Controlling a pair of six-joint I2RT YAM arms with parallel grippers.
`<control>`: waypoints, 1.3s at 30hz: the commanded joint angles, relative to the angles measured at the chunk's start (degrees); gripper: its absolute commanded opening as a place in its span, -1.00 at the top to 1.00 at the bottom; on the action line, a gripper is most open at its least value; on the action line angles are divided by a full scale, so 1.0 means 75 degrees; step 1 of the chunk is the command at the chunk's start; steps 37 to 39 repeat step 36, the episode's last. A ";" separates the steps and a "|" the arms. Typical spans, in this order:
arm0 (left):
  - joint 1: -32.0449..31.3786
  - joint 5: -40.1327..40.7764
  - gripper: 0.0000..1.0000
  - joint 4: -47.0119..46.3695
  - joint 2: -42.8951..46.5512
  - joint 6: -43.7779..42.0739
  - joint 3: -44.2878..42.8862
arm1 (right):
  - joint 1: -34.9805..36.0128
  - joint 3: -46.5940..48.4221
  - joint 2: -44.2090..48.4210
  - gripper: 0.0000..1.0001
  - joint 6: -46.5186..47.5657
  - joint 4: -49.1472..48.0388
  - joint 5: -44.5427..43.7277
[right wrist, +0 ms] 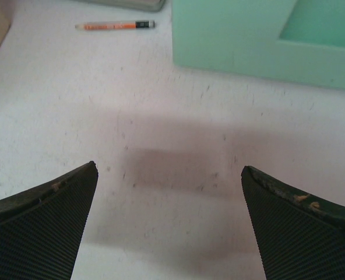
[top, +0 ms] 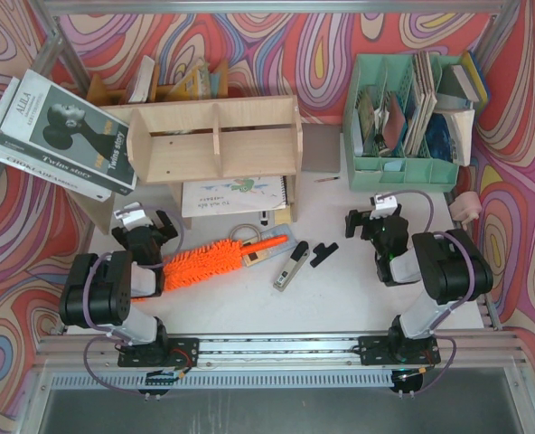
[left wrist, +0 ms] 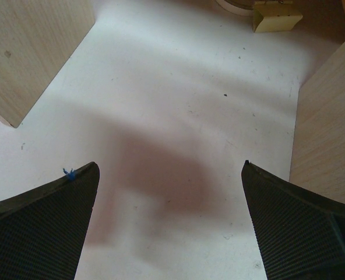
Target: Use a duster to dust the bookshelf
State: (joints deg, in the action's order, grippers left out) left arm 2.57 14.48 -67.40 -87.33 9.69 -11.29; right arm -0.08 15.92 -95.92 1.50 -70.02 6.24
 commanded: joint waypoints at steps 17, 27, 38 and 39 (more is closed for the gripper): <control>0.0031 -0.1099 -0.97 0.1792 0.0001 -0.0305 -0.1108 | -0.0030 0.0546 -0.0011 -0.97 -0.0068 0.0157 -0.0386; 0.0028 -0.1099 -0.97 0.1803 0.0003 -0.0308 -0.1102 | 0.0006 0.0584 -0.0020 -0.97 -0.0044 0.0219 -0.0384; 0.0025 -0.1113 -0.97 0.1808 0.0001 -0.0311 -0.1118 | 0.0004 0.0586 -0.0022 -0.97 -0.0037 0.0213 -0.0382; 0.0025 -0.1113 -0.97 0.1808 0.0001 -0.0311 -0.1118 | 0.0004 0.0586 -0.0022 -0.97 -0.0037 0.0213 -0.0382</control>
